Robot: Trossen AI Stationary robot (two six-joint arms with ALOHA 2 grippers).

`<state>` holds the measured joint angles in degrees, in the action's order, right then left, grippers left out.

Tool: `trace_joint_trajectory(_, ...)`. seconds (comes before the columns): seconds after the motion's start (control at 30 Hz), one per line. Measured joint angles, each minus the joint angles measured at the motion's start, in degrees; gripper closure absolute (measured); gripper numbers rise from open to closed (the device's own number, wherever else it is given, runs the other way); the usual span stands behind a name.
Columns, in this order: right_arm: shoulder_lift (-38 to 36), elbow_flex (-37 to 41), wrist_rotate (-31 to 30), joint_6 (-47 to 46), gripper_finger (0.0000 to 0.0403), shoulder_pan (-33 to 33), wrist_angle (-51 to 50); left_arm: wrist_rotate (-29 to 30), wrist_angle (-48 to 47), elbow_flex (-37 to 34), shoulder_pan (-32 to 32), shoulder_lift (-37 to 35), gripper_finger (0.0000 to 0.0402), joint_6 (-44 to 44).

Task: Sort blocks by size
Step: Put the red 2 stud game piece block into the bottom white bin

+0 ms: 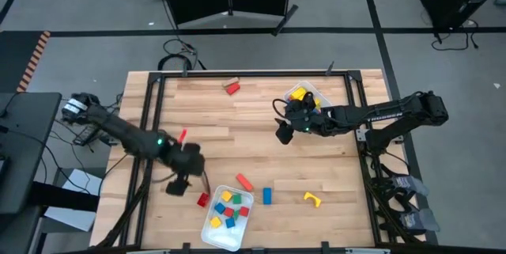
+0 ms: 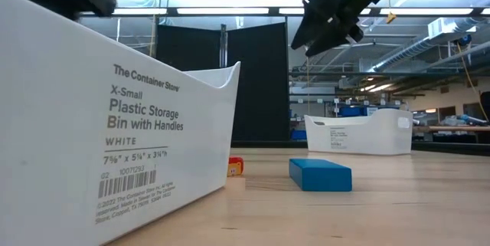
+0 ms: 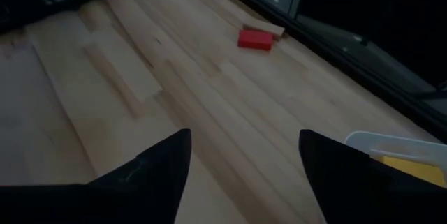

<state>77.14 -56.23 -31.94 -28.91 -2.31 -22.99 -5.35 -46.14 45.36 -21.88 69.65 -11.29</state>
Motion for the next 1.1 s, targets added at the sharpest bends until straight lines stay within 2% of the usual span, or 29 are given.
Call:
trace_joint_trajectory(0.23, 0.0, -0.02, 0.0, -0.04, 0.0135, 0.0, 1.74, 3.42, 12.45, 0.1, -11.03, 4.67, 0.0032, -6.97)
trace_joint_trajectory(0.37, -0.01, -0.02, 0.01, -0.9, 0.0139, 0.0, 2.0, 4.22, 11.94, 0.67, -13.68, 9.72, 0.0006, -8.72)
trace_joint_trajectory(0.8, -0.02, -0.02, 0.02, -1.14, 0.0148, -1.79, 2.43, 6.23, 18.83, 2.67, -16.55, 21.33, 0.0006, -11.55)
trace_joint_trajectory(1.1, -0.02, -0.02, 0.02, -1.14, 0.0152, -2.08, 2.45, 10.38, 20.98, 2.8, -16.66, 24.74, 0.0007, -11.61)
